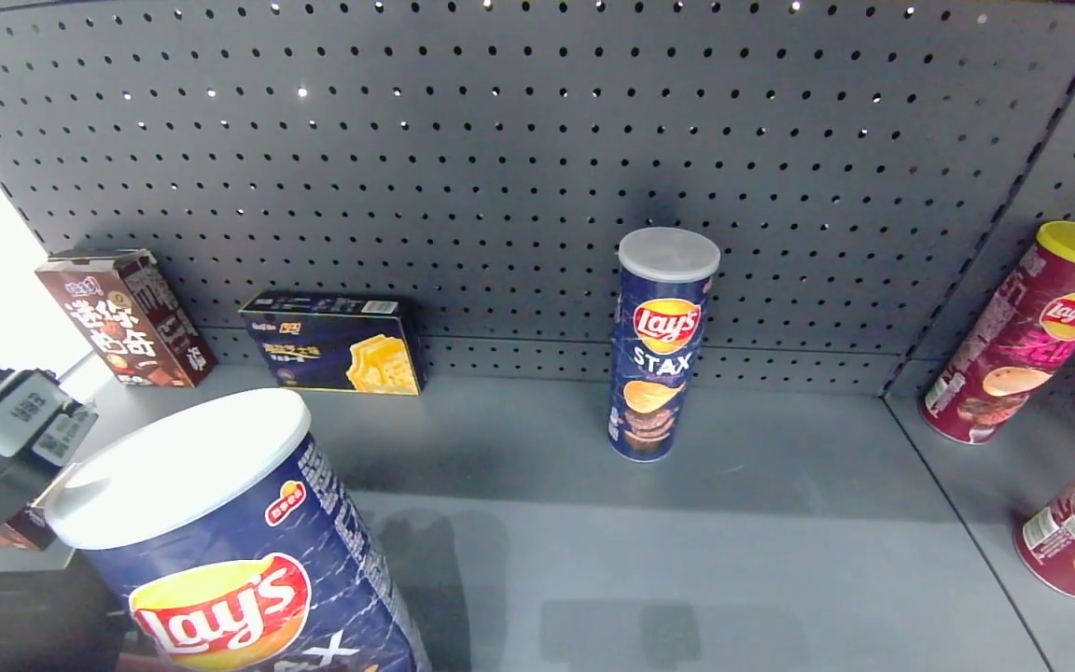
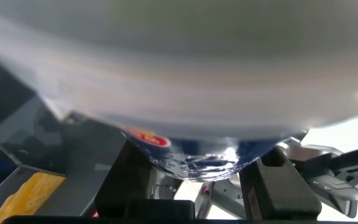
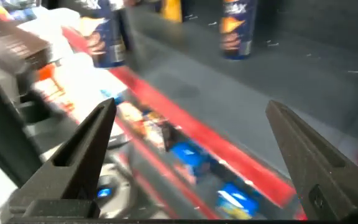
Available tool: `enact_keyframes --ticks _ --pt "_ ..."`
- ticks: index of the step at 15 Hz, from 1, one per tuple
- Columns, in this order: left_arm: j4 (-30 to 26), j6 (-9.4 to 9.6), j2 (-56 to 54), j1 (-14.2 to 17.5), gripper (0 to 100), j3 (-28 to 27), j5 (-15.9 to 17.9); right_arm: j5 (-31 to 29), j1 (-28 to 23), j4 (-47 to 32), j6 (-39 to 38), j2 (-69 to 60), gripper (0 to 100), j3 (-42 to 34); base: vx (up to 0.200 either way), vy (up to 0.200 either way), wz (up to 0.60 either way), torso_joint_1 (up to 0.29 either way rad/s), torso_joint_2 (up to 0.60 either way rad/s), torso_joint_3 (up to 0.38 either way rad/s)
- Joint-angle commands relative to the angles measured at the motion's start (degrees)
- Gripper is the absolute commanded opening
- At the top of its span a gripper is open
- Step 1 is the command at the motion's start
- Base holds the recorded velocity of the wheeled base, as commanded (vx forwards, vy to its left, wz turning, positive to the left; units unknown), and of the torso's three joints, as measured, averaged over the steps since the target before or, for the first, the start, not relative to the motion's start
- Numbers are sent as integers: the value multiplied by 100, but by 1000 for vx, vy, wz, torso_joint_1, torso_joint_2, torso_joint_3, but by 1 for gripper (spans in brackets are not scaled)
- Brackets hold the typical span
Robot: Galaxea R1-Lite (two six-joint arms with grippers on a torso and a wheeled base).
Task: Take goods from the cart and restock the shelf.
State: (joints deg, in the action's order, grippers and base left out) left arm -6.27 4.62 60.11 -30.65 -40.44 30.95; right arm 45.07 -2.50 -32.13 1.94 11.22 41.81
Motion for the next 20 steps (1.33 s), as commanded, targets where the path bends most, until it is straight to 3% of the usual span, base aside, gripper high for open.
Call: enact_keyframes --ticks 1,2,5,8,11,16,20 --pt "3 4 106 -11 0 -26 16 564 -532 14 17 469 100 -24 0 0 0 0 0 0" --pt "11 4 124 -3 0 -26 7 898 -638 14 17 707 100 125 0 0 0 0 0 0" --pt "11 -5 124 6 0 -61 7 854 -761 313 17 1234 100 398 0 0 0 0 0 0" --pt "3 -5 124 6 0 -78 -10 230 -1016 612 17 1208 100 363 0 0 0 0 0 0" --pt "20 30 168 208 0 -43 16 -332 -1077 1289 0 1462 100 380 0 0 0 0 0 0" --pt "11 30 141 243 0 27 16 204 -972 1957 -818 1761 100 398 0 0 0 0 0 0" --pt "20 30 159 235 0 18 16 389 -708 2563 -809 2684 100 424 0 0 0 0 0 0"
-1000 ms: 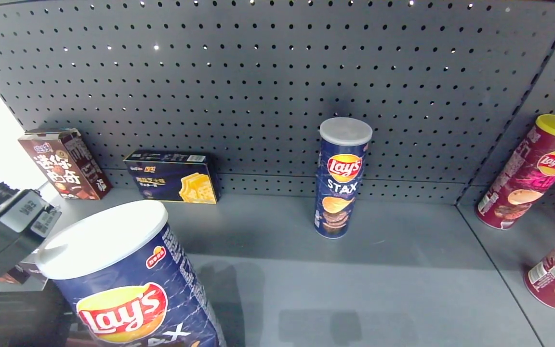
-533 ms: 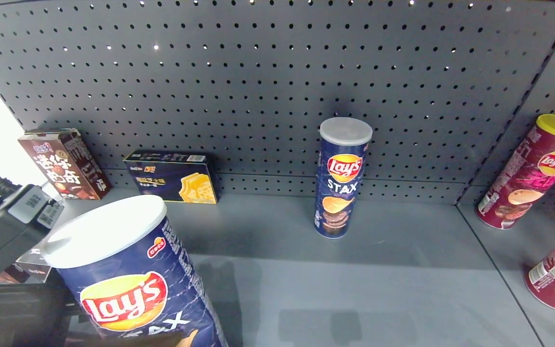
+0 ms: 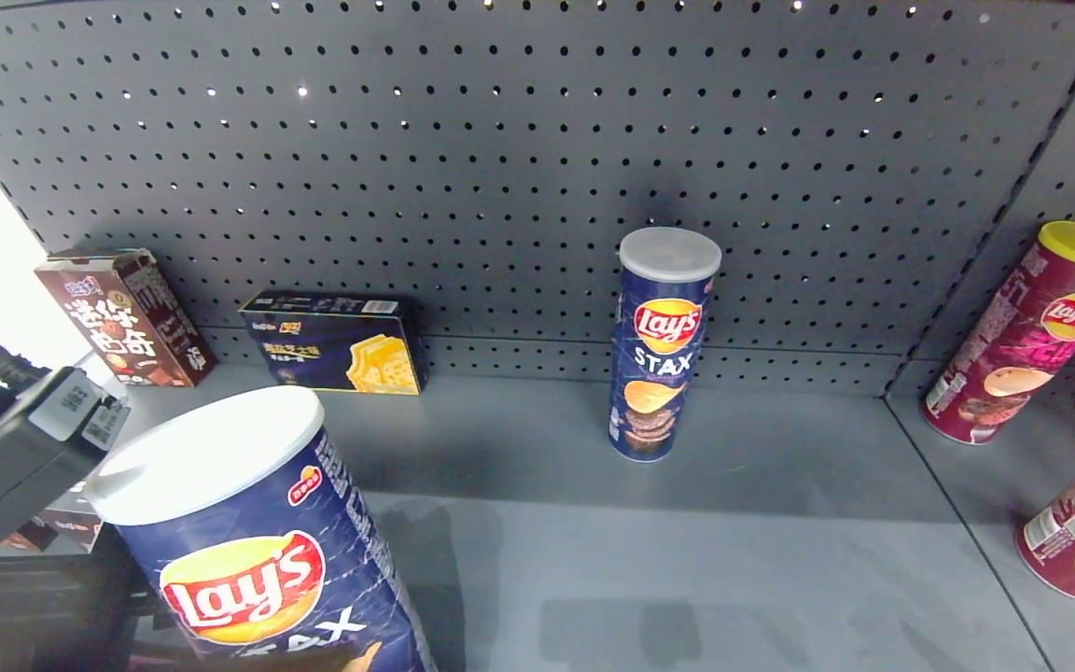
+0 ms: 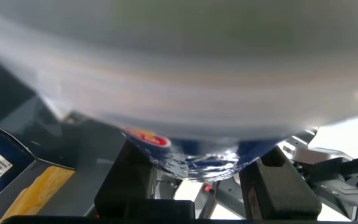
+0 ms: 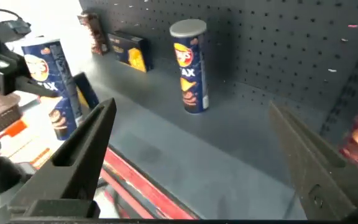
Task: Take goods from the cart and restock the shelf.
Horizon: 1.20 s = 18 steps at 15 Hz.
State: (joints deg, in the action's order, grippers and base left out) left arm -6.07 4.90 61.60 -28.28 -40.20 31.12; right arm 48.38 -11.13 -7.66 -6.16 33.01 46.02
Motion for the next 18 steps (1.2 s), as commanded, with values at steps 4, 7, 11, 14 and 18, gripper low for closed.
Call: enact_keyframes --ticks 4,7,11,14,18 --pt "9 2 -8 7 0 -5 8 4 1236 106 -8 742 100 4 0 0 0 0 0 0" --pt "9 -15 10 16 0 -5 8 4 1957 106 -8 1067 100 -5 0 0 0 0 0 0" --pt "9 -15 19 16 0 21 8 -418 2774 133 27 1445 100 100 0 0 0 0 0 0" --pt "9 -15 19 16 0 74 17 -593 3073 124 27 1559 100 179 0 0 0 0 0 0" --pt "9 -15 19 16 0 127 17 -664 3337 124 44 1876 100 346 0 0 0 0 0 0"
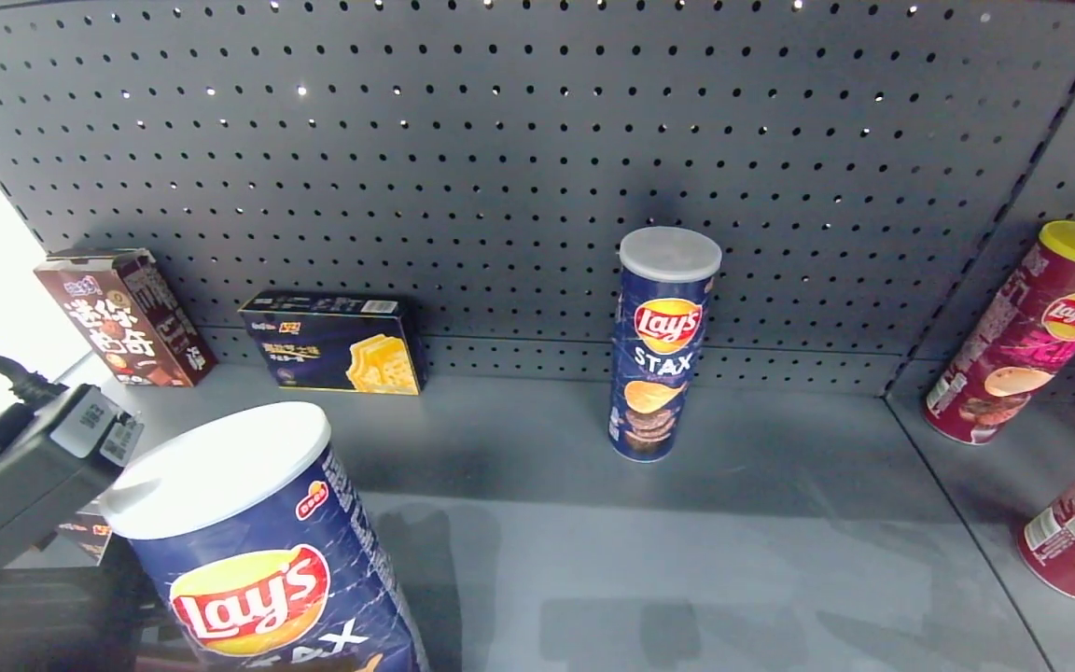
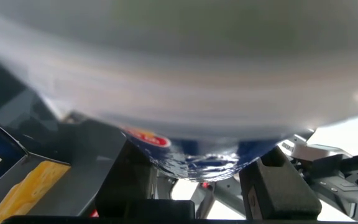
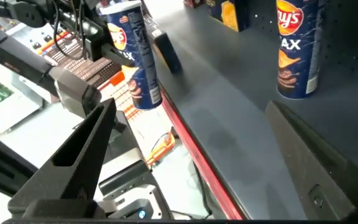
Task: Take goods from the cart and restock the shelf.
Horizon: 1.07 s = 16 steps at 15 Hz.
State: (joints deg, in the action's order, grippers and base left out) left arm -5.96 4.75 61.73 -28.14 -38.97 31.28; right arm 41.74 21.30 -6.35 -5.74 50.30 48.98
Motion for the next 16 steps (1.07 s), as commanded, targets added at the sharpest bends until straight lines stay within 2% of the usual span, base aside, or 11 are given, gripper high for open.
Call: enact_keyframes --ticks 1,5,9,12,16 --pt "-2 -1 5 -8 0 4 1 -140 270 -6 12 270 100 120 0 0 0 0 0 0" --pt "-2 -1 -3 1 0 13 1 -307 533 -6 38 613 100 287 0 0 0 0 0 0" --pt "-2 -1 -3 1 0 30 1 -1028 1017 -6 152 1140 100 621 0 0 0 0 0 0" --pt "-2 -10 -12 89 0 57 1 -1203 1237 2 170 1483 100 832 0 0 0 0 0 0" --pt "-2 -10 -56 115 0 74 1 -1221 1272 161 311 1843 100 885 0 0 0 0 0 0"
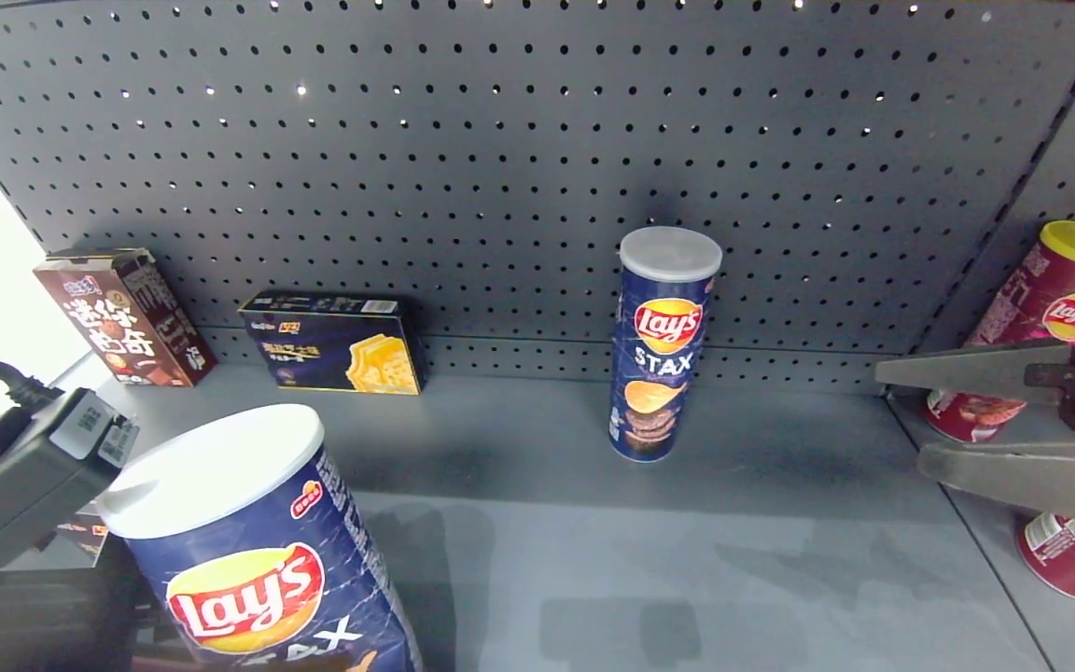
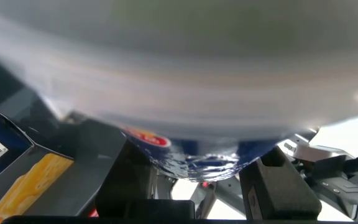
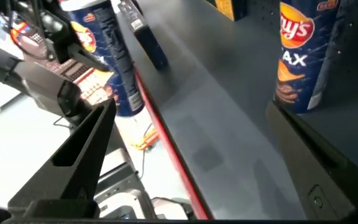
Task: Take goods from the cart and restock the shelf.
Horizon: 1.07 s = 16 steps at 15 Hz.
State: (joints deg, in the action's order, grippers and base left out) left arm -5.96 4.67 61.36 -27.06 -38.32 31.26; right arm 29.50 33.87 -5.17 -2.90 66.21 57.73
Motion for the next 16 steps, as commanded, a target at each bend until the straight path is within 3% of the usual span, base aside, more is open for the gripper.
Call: enact_keyframes --ticks 1,5,9,16 --pt "-2 -1 -18 -1 0 26 3 -102 24 121 35 340 100 19 0 0 0 0 0 0" --pt "-2 -1 -18 -1 0 61 3 -296 32 218 35 560 100 54 0 0 0 0 0 0" --pt "-2 -1 -27 -1 0 70 12 -1052 68 244 53 771 100 142 0 0 0 0 0 0" --pt "-2 -1 -71 -1 0 70 12 -1509 76 526 809 1333 100 168 0 0 0 0 0 0"
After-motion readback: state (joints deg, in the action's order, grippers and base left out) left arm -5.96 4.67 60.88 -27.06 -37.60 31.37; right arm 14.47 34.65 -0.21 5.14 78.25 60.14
